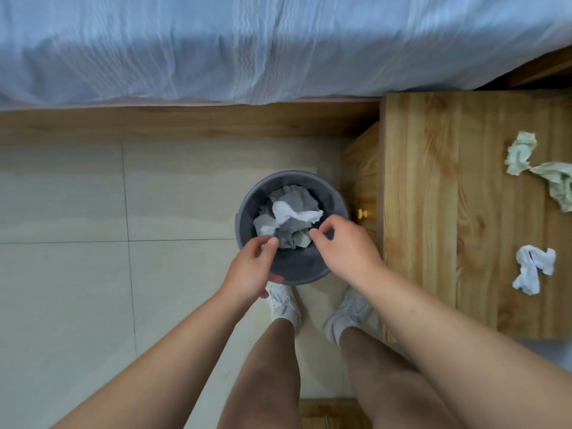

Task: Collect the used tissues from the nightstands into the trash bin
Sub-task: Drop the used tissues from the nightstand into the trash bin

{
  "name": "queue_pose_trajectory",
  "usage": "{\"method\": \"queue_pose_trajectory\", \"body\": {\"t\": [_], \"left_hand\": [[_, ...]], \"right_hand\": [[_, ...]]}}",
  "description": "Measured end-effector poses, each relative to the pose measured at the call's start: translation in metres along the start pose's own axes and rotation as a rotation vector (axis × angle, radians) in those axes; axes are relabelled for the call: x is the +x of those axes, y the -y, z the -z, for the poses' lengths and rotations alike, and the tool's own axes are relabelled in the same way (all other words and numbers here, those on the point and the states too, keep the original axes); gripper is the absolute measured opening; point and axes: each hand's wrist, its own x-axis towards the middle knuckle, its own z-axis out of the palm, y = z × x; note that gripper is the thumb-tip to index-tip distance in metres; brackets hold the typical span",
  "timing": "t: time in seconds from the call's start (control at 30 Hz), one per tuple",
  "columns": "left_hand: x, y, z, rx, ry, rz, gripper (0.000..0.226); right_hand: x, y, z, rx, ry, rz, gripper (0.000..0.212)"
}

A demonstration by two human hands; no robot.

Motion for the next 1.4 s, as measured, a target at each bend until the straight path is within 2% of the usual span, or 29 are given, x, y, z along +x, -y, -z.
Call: {"method": "queue_pose_trajectory", "body": {"t": [0.13, 0.33, 0.53, 0.6, 0.67, 0.73, 0.9, 0.97, 1.07, 1.13, 1.23, 1.4], "left_hand": [[-0.015, -0.029, -0.016, 0.000, -0.015, -0.101, 0.026], [-0.029, -0.092, -0.064, 0.027, -0.041, -0.246, 0.026], [-0.043, -0.152, -0.138, 0.259, 0.051, -0.506, 0.026], [-0.044, -0.169, -0.160, 0.375, 0.057, -0.608, 0.030], [-0.042, -0.188, -0.183, 0.517, 0.054, -0.704, 0.043], [-0.038, -0.206, -0.203, 0.647, 0.036, -0.787, 0.051], [-0.023, -0.245, -0.259, 0.979, -0.069, -0.957, 0.073], [-0.016, -0.256, -0.284, 1.041, -0.070, -0.958, 0.079], [-0.007, -0.264, -0.317, 1.171, -0.032, -0.962, 0.083], [-0.003, -0.264, -0.332, 1.253, -0.030, -0.994, 0.075], [-0.002, -0.258, -0.334, 1.161, -0.004, -1.078, 0.054], [0.000, -0.235, -0.306, 1.019, 0.062, -1.151, 0.044]], "right_hand": [[-0.015, -0.002, 0.037, 0.072, -0.068, 0.024, 0.018], [-0.041, -0.034, 0.108, 0.218, -0.208, 0.011, 0.016], [-0.068, -0.105, 0.182, 0.337, -0.451, -0.030, 0.018], [-0.070, -0.132, 0.203, 0.272, -0.584, -0.030, 0.014], [-0.069, -0.160, 0.220, 0.156, -0.691, -0.077, 0.024], [-0.068, -0.183, 0.227, 0.075, -0.704, -0.172, 0.040], [-0.080, -0.219, 0.200, -0.099, -0.500, -0.249, 0.091], [-0.083, -0.226, 0.185, -0.130, -0.428, -0.289, 0.100], [-0.085, -0.236, 0.161, -0.083, -0.430, -0.273, 0.085], [-0.086, -0.245, 0.148, -0.008, -0.469, -0.216, 0.058], [-0.088, -0.253, 0.137, 0.017, -0.543, -0.136, 0.022], [-0.092, -0.250, 0.135, 0.142, -0.529, -0.152, 0.009]]}}
